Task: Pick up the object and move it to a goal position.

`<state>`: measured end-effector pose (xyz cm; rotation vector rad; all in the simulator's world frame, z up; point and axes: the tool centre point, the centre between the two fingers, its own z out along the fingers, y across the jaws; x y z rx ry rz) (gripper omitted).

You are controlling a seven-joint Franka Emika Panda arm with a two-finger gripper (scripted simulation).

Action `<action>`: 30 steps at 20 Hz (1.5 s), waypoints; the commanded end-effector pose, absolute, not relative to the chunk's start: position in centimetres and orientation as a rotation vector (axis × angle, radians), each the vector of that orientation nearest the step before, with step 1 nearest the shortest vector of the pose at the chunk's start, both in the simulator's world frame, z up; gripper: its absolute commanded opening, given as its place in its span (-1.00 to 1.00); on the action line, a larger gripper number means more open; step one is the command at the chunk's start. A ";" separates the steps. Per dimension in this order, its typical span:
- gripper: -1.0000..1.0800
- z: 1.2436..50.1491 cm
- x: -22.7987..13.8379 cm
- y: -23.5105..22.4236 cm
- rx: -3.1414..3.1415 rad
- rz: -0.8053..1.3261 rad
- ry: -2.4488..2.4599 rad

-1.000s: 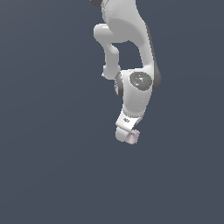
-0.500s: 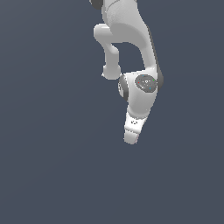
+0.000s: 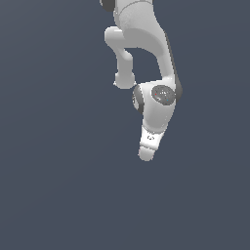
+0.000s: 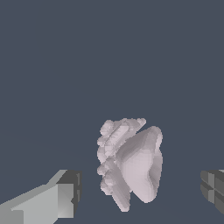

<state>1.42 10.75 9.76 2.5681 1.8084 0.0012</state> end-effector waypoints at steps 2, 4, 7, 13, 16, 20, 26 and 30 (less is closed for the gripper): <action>0.92 8.4 1.3 10.8 2.567 0.000 1.811; 0.92 7.2 1.3 10.8 2.566 0.000 1.813; 0.92 5.9 1.3 10.8 2.565 0.000 1.815; -1.00 5.3 1.4 10.8 2.564 0.000 1.815; -1.00 5.3 1.4 10.8 2.564 0.000 1.815; -1.00 5.3 1.4 10.8 2.564 0.000 1.815; -1.00 5.3 1.5 10.4 2.564 0.000 1.815; -1.00 5.5 1.7 8.8 2.564 0.000 1.815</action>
